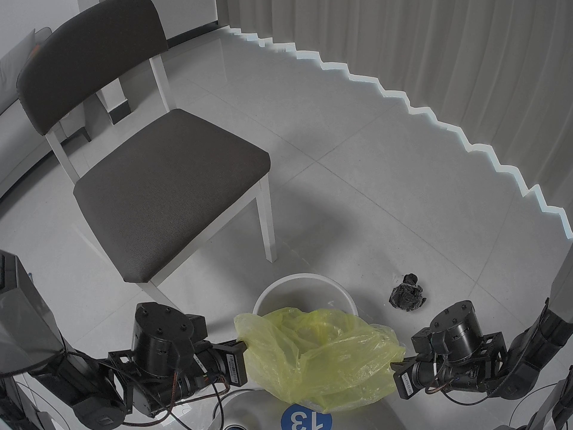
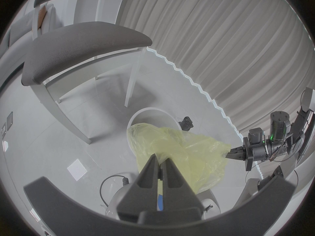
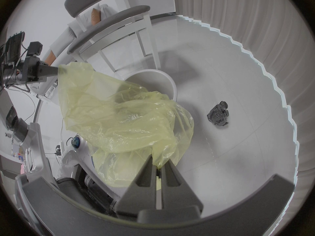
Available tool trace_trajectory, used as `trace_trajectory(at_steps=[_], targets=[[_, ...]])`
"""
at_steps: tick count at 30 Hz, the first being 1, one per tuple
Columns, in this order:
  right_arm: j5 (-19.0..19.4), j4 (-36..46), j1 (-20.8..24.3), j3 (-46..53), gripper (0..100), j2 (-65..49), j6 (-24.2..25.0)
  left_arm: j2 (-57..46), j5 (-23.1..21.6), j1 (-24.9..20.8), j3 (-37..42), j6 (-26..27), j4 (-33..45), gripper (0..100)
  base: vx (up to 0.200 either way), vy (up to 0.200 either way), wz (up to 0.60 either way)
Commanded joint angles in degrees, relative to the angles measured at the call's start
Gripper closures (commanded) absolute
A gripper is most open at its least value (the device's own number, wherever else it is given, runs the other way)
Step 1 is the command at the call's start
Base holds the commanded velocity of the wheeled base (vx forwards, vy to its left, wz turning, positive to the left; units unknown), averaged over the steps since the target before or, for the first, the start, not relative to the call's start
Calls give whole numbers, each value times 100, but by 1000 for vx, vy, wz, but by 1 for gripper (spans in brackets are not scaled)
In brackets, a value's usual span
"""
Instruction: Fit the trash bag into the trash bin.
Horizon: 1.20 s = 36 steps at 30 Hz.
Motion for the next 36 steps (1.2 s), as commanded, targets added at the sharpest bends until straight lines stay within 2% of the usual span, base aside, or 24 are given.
trace_trajectory(at_steps=[1,7,16,19,24,25,28,36], targets=[[-21,18,84,80,100,-230,-6,-185,8,-16,214,-15,-114,100,0,0,0],[-30,106,128,211,100,-547,-32,-370,8,-34,364,12,-53,100,0,0,0],[-21,18,225,203,100,-19,47,-27,8,46,373,3,-123,100,0,0,0],[-13,-211,207,-114,100,631,56,430,-45,362,223,47,-290,100,0,0,0],[-4,-633,102,-421,100,1273,29,887,-300,573,135,170,-703,100,0,0,0],[5,-782,-4,-571,100,1563,-23,1168,-414,731,65,407,-914,100,0,0,0],[40,-782,-171,-870,100,1835,-67,1564,-520,986,-146,715,-1134,100,0,0,0],[58,-765,-575,-1441,100,2081,-129,1810,-775,1610,-867,759,-1169,100,0,0,0]])
